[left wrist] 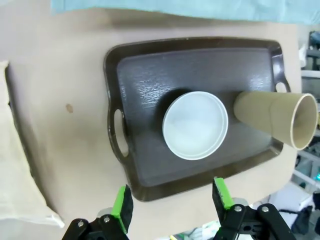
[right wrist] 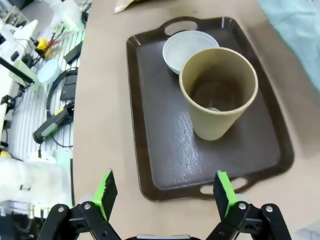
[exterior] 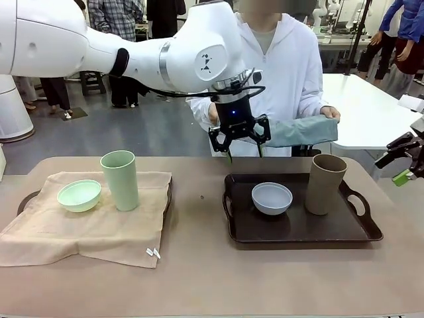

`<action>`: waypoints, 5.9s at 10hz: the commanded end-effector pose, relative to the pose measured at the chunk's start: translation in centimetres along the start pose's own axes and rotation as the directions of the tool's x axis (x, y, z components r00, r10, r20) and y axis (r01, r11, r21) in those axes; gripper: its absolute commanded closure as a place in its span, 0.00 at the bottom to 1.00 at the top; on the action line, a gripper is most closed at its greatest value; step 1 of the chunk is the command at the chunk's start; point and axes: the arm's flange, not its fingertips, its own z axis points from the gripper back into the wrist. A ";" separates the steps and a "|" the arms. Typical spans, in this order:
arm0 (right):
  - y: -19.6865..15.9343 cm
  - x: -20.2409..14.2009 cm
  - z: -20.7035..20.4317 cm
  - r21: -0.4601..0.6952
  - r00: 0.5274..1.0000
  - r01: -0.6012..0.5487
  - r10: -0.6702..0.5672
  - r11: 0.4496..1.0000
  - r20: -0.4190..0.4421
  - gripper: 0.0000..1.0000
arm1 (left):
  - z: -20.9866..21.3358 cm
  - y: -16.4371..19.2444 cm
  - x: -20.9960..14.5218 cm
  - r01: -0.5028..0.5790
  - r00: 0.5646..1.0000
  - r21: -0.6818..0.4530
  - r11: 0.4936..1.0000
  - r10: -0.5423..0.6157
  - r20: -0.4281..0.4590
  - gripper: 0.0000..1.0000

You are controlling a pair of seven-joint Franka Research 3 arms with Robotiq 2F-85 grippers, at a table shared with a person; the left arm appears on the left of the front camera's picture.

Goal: Set up a tray with a mat and arrange the tableware.
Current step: Pick up the Picnic Bowl and Reusable plastic cup from the Handle tray in front of the human's position and hold them in the air.

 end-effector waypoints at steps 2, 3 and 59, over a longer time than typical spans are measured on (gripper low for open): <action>-2.8 0.5 -2.9 0.016 0.996 -0.076 0.075 0.997 0.058 0.00 | -1.8 -0.6 -0.7 0.097 0.995 0.030 0.995 -0.098 0.038 0.16; -3.2 0.4 -3.7 0.023 0.996 -0.046 0.044 0.999 0.078 0.00 | -1.7 -0.2 -0.8 0.119 0.992 0.024 0.993 -0.120 0.046 0.16; -1.6 4.8 -6.4 0.095 0.971 -0.182 0.164 0.979 0.171 1.00 | -7.6 0.0 1.9 0.031 0.999 0.191 0.981 -0.027 -0.024 1.00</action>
